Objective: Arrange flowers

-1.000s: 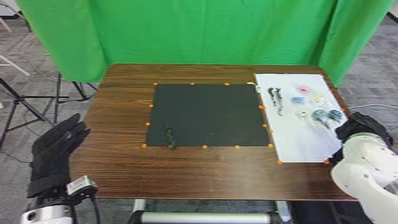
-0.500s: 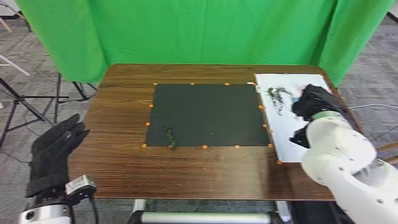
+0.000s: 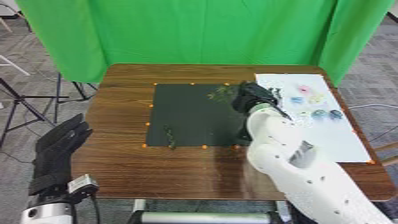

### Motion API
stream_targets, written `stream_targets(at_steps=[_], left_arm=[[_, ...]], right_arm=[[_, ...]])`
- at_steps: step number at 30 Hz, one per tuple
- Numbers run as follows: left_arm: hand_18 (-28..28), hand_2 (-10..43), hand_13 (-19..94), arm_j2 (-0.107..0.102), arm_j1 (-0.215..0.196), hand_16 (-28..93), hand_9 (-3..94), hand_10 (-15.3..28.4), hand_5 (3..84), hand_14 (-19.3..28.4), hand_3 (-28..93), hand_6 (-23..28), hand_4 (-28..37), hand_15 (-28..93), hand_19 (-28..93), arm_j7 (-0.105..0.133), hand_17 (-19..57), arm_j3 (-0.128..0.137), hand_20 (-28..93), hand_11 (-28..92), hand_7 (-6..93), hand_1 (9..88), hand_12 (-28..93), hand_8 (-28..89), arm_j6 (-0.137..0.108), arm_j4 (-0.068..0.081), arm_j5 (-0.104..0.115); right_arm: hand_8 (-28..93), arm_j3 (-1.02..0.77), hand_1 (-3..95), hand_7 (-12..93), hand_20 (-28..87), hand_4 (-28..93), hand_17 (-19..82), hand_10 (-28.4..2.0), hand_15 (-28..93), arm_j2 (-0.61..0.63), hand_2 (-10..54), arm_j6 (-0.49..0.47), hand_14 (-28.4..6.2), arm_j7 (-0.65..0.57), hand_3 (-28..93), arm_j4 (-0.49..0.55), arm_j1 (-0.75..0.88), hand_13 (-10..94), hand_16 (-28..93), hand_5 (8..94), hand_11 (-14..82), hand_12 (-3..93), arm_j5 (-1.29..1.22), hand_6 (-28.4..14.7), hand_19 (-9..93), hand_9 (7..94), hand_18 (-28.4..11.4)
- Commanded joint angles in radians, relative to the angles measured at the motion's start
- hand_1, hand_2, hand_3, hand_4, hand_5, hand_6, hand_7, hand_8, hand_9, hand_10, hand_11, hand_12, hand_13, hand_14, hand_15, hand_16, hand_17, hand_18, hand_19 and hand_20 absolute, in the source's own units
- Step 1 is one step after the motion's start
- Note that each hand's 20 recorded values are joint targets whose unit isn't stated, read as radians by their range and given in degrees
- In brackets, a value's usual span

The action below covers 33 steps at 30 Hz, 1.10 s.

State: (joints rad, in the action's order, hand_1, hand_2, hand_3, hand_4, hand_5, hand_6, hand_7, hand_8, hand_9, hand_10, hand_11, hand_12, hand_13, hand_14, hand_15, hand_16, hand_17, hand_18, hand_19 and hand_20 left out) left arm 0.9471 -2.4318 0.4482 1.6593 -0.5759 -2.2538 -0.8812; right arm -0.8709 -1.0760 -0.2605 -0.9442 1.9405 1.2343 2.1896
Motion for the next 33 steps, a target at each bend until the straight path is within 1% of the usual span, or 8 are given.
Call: stream_targets(at_steps=[1, 6, 11, 15, 19, 21, 26, 33], left_arm=[[21.1, 5.4, 21, 0.019, 0.021, -17, 33.9, 19.7, 41.6, 25.7, 83, 11.1, -20.5, 62, 59, -0.04, -9.4, 0.0, 3, 36, 15.2, 25.6, 6, -11, 0.033, -0.002, -0.026], [21.0, 5.4, 21, 0.02, 0.042, -17, 33.9, 19.7, 41.6, 25.8, 83, 11.1, -20.6, 62, 59, -0.055, -9.4, -0.005, 3, 36, 15.1, 25.6, 6, -11, 0.045, 0.002, -0.034], [21.0, 5.4, 21, 0.018, 0.055, -17, 33.9, 19.6, 41.6, 25.8, 83, 11.1, -20.5, 62, 59, -0.059, -9.4, -0.013, 3, 36, 15.1, 25.5, 6, -11, 0.053, 0.006, -0.034], [21.0, 5.4, 21, 0.014, 0.053, -17, 33.9, 19.6, 41.6, 25.8, 83, 11.1, -20.5, 62, 59, -0.051, -9.4, -0.012, 3, 36, 15.2, 25.6, 6, -11, 0.046, 0.006, -0.029], [21.0, 5.4, 21, 0.015, 0.059, -17, 33.8, 19.6, 41.6, 25.8, 83, 11.1, -20.4, 62, 59, -0.058, -9.4, -0.012, 3, 36, 15.1, 25.7, 6, -11, 0.05, 0.006, -0.035], [21.0, 5.3, 21, 0.001, 0.061, -17, 33.8, 19.6, 41.5, 25.8, 83, 11.0, -20.3, 62, 59, -0.046, -9.4, -0.02, 3, 36, 15.2, 25.7, 6, -11, 0.04, 0.008, -0.022], [21.0, 5.3, 21, 0.002, 0.062, -17, 33.8, 19.7, 41.6, 25.8, 83, 11.1, -20.1, 62, 59, -0.053, -9.4, -0.018, 3, 36, 15.1, 25.7, 6, -11, 0.041, 0.007, -0.027], [21.0, 5.2, 21, -0.001, 0.073, -17, 33.8, 19.7, 41.6, 25.7, 83, 11.1, -19.9, 61, 59, -0.058, -9.4, -0.027, 3, 36, 15.0, 25.8, 6, -11, 0.042, 0.01, -0.032]], right_arm=[[21, 0.072, 50.3, 23, 35, -25, 64, -12.6, 76, -0.105, -3.3, -0.033, -4.9, 0.008, 76, -0.047, 0.0, 89, 24, 85.0, 54.1, 27.9, 0.049, -5.4, 93, 86.3, -20.7], [21, 0.086, 50.2, 23, 35, -25, 64, -12.7, 76, -0.139, -3.2, -0.064, -5.0, 0.007, 76, -0.073, 0.011, 89, 24, 85.0, 54.1, 27.9, 0.066, -5.4, 93, 86.4, -20.7], [21, 0.096, 50.1, 23, 35, -25, 64, -12.7, 76, -0.168, -3.2, -0.088, -5.0, -0.001, 76, -0.105, 0.019, 89, 24, 85.1, 54.2, 27.9, 0.077, -5.4, 93, 86.3, -20.7], [21, 0.101, 50.1, 23, 35, -25, 63, -12.7, 76, -0.19, -3.2, -0.131, -4.9, -0.005, 76, -0.121, 0.024, 89, 24, 85.0, 54.2, 28.0, 0.094, -5.4, 93, 86.2, -20.8], [20, 0.092, 49.9, 24, 35, -25, 63, -12.8, 76, -0.221, -3.1, -0.19, -4.9, -0.008, 76, -0.133, 0.036, 89, 24, 84.9, 54.3, 28.0, 0.103, -5.4, 93, 86.2, -20.8], [20, 0.094, 49.7, 23, 35, -25, 63, -12.8, 75, -0.228, -3.0, -0.196, -4.9, -0.009, 76, -0.138, 0.039, 89, 24, 85.0, 54.2, 28.0, 0.107, -5.4, 93, 86.2, -20.8], [19, 0.097, 49.2, 23, 35, -25, 63, -12.8, 75, -0.249, -2.8, -0.224, -5.0, -0.002, 75, -0.138, 0.045, 89, 24, 85.2, 54.2, 28.0, 0.119, -5.5, 93, 86.3, -20.8], [18, 0.084, 47.6, 23, 35, -24, 63, -12.8, 75, -0.288, -2.5, -0.262, -5.0, 0.012, 75, -0.14, 0.058, 89, 24, 85.8, 53.8, 27.8, 0.14, -5.5, 93, 86.6, -20.7]])
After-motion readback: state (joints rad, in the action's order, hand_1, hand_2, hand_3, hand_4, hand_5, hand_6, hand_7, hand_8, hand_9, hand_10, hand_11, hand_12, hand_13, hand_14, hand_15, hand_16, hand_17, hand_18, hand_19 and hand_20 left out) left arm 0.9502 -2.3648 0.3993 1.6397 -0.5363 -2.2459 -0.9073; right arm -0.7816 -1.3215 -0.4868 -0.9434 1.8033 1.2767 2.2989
